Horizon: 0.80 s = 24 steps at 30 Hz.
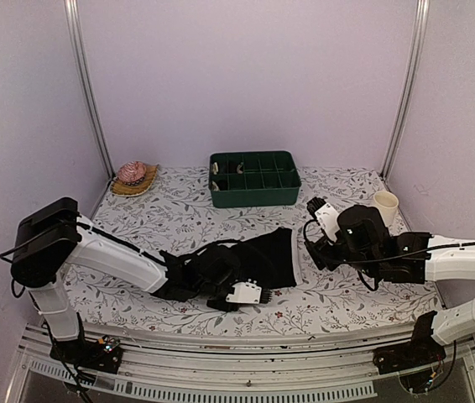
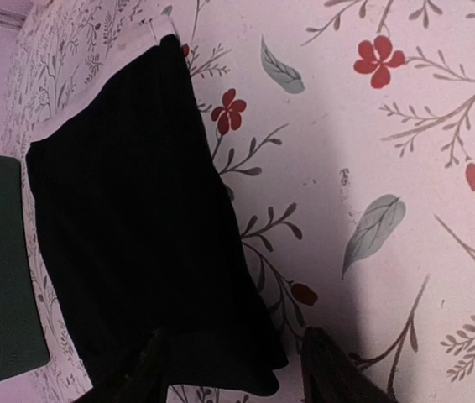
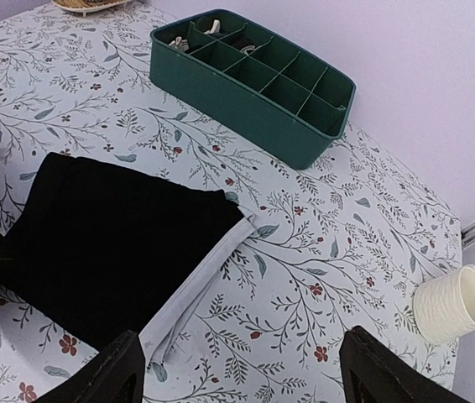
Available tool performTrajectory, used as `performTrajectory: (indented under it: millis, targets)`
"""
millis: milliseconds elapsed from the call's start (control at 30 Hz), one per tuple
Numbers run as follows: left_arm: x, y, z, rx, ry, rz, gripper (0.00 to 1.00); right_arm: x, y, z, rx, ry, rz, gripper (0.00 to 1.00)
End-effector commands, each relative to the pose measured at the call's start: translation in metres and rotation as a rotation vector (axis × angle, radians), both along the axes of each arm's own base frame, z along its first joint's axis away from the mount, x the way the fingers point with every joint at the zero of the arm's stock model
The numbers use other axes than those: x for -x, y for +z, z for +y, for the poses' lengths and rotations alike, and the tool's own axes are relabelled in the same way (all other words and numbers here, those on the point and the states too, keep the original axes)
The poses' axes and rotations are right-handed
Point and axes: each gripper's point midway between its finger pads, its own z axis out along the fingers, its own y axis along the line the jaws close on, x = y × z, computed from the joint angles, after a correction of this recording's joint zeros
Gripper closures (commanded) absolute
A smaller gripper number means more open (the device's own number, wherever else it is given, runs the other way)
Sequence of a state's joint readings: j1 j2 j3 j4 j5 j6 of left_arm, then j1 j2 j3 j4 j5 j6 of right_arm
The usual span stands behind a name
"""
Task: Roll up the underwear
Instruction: Pick up the underwear from the center of the board.
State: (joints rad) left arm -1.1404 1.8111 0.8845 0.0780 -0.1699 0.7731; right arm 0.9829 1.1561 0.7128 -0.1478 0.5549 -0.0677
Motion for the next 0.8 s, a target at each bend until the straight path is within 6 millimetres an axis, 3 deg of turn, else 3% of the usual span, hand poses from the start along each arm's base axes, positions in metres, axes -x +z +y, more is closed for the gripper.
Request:
performTrajectory:
  millis: [0,67,333,500,700,767]
  targets:
    - [0.002,-0.035,0.019,-0.139,0.024,0.011,0.50,0.000,0.003,0.001,-0.021,-0.007,-0.012,0.18]
    - [0.002,-0.040,0.020,-0.155,0.032,0.022,0.56,0.000,0.003,0.002,-0.022,-0.007,-0.012,0.18]
    - [0.003,-0.047,0.027,-0.177,0.059,0.061,0.98,0.005,-0.001,0.011,-0.013,0.044,-0.019,0.19]
    - [-0.003,-0.027,0.027,-0.102,0.066,0.147,1.00,0.017,-0.005,0.025,0.009,0.148,-0.066,0.10]
    - [-0.006,0.008,0.028,0.018,-0.004,0.299,1.00,0.064,-0.027,0.050,0.124,0.517,-0.259,0.06]
    - [-0.007,0.017,0.028,0.040,-0.021,0.351,1.00,0.071,-0.032,0.054,0.156,0.577,-0.289,0.05]
